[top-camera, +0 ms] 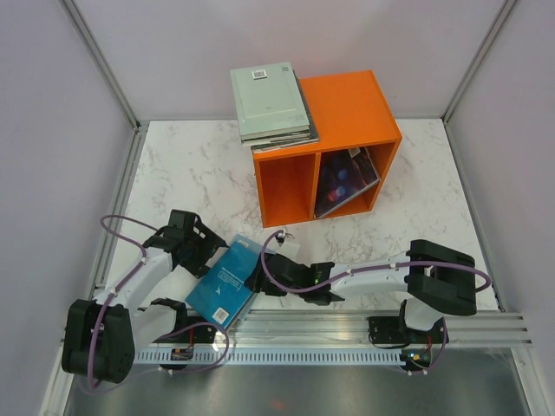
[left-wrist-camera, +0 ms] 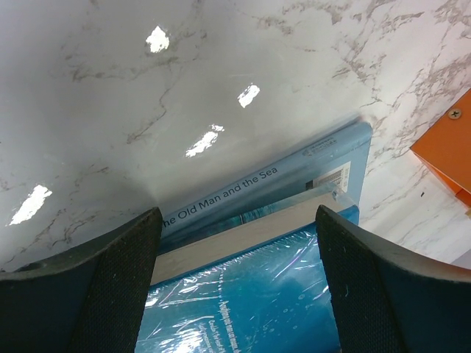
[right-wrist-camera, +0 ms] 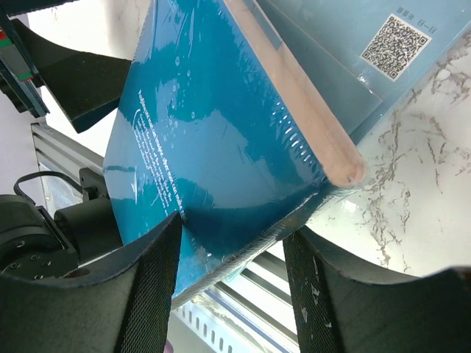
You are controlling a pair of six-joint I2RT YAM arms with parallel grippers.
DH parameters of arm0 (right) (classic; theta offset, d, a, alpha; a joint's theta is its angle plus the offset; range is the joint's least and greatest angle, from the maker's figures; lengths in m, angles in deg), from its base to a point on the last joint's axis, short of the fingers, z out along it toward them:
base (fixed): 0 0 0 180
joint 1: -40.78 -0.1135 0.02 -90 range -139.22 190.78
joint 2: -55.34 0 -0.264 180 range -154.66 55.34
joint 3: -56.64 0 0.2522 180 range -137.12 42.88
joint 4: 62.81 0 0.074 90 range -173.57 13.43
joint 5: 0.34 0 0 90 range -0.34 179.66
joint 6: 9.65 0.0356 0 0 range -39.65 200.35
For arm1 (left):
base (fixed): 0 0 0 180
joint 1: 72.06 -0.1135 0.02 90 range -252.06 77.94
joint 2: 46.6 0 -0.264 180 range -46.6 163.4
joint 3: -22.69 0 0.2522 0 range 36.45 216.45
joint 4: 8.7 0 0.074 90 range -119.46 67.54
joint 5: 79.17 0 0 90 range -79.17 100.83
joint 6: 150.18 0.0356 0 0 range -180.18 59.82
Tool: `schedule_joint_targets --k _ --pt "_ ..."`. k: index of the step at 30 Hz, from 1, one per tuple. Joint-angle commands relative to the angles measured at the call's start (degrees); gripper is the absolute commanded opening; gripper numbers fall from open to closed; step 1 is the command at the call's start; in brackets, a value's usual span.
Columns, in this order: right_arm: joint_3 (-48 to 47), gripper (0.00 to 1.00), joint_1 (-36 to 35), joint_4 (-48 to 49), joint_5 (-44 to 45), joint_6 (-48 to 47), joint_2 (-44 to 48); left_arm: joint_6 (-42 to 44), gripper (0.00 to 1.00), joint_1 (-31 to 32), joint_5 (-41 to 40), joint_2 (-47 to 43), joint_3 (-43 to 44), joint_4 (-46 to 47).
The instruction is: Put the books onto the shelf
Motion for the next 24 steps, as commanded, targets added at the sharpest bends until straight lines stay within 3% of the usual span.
schedule_joint_targets --k 1,16,24 --pt "-5.24 0.61 0.34 12.62 5.24 -0.94 1.64 -1.75 0.87 2.59 9.89 -0.81 0.46 -6.90" --pt "-3.83 0.64 0.25 18.96 8.40 -4.19 2.86 7.48 0.87 2.68 10.85 -1.69 3.98 -8.39" --pt "-5.77 0.62 0.87 25.02 5.24 -2.70 -3.73 14.50 0.87 2.68 12.09 -3.62 5.99 -9.62"
